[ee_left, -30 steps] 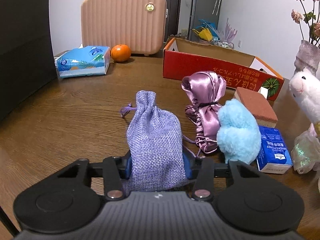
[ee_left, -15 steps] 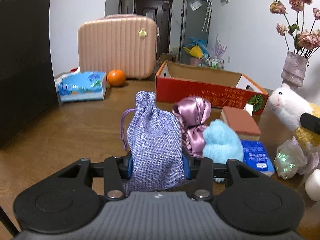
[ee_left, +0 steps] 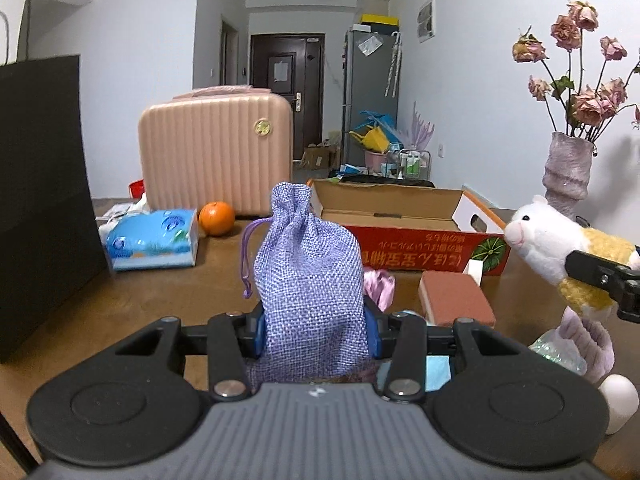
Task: Organize soft objects
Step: 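Carry the plush toy and pouch into the cardboard box and release both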
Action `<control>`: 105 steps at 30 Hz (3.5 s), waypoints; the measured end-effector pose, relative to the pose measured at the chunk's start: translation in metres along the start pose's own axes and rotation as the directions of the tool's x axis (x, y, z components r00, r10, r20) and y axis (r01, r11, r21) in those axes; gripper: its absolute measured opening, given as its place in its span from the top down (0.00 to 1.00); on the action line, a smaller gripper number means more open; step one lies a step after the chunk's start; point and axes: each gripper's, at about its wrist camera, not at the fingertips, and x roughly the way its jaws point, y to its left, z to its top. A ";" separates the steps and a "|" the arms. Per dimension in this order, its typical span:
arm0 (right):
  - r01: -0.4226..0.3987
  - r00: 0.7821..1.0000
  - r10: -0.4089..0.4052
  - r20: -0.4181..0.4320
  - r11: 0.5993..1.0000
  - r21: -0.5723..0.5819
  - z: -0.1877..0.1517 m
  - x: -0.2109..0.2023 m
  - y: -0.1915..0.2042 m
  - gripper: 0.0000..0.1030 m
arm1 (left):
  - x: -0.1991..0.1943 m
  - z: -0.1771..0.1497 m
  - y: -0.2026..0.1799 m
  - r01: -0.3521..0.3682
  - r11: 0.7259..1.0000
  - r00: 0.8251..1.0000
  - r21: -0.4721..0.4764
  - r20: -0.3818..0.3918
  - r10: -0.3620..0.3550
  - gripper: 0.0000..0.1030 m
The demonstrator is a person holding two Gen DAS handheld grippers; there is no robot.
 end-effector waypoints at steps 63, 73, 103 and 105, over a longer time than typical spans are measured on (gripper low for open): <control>0.065 0.988 -0.075 -0.137 0.995 -0.075 0.064 0.177 -0.015 0.10 | 0.157 0.115 -0.045 0.065 0.998 0.997 0.011 0.046 -0.065 0.57; 0.054 0.979 -0.073 -0.191 0.994 -0.100 0.062 0.220 -0.014 0.10 | 0.205 0.126 -0.039 0.031 0.999 0.999 0.027 0.013 -0.031 0.57; 0.097 0.917 -0.153 -0.369 0.981 -0.167 0.050 0.289 -0.010 0.02 | 0.294 0.120 -0.043 0.016 0.995 0.992 0.098 -0.125 -0.003 0.14; 0.097 0.919 -0.151 -0.364 0.982 -0.162 0.050 0.287 -0.012 0.01 | 0.291 0.120 -0.043 0.005 0.995 0.994 0.098 -0.112 0.006 0.08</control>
